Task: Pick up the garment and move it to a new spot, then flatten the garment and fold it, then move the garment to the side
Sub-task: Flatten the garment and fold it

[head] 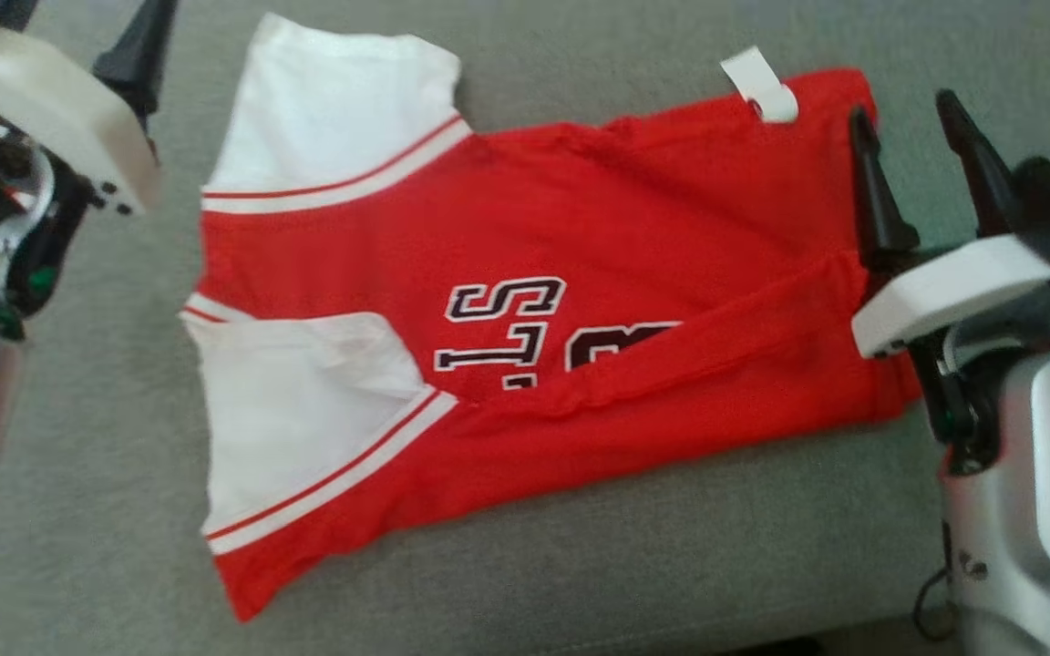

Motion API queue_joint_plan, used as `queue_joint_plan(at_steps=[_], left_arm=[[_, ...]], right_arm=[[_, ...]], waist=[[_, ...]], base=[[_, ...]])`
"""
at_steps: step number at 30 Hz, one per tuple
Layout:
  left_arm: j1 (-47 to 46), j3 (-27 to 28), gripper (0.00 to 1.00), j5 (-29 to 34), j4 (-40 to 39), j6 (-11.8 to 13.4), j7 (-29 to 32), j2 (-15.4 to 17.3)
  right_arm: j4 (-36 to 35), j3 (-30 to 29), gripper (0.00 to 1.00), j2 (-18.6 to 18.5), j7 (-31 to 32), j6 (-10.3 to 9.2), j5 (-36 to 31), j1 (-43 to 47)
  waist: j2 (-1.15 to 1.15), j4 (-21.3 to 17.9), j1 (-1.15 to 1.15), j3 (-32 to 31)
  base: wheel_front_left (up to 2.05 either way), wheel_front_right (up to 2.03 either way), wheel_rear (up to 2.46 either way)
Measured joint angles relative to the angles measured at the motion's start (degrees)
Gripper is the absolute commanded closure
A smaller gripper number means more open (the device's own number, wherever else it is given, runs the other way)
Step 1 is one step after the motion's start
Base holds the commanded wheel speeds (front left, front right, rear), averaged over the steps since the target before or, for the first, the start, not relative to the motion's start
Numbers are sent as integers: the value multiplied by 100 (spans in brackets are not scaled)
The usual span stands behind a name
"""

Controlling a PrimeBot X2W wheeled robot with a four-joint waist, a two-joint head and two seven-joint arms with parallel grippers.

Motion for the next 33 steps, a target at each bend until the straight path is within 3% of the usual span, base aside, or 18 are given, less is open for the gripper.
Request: queue_joint_plan(at_steps=[7,20,22,23,24,29,33], left_arm=[[-310,-54,0,21,1002,-109,299,130],[-502,-123,0,-233,1245,-268,769,255],[-531,-182,50,-320,1213,-269,855,267],[-531,-207,67,-344,1172,-274,871,269],[-531,-233,100,-344,1145,-299,877,256],[-519,-272,100,-327,1081,-281,533,147],[-526,-276,100,-276,911,-276,190,-9]], right_arm=[[86,213,0,-4,-146,0,107,-160],[378,309,0,-4,-377,0,258,-392],[419,337,0,-4,-408,0,257,-463],[424,347,0,-4,-408,0,243,-509],[439,352,0,-4,-407,0,209,-567],[832,369,0,-32,-123,0,-73,-1073],[1239,344,0,-311,237,0,-114,-1495]], waist=[[0,-505,0,704],[0,-904,-2,1138],[0,-905,-2,1147],[0,-897,-2,1149],[0,-883,-2,1147],[0,-702,-2,1061],[0,-484,-2,979]], base=[[0,0,0],[0,0,0],[0,0,0],[0,0,0],[0,0,0],[0,0,0],[0,0,0]])
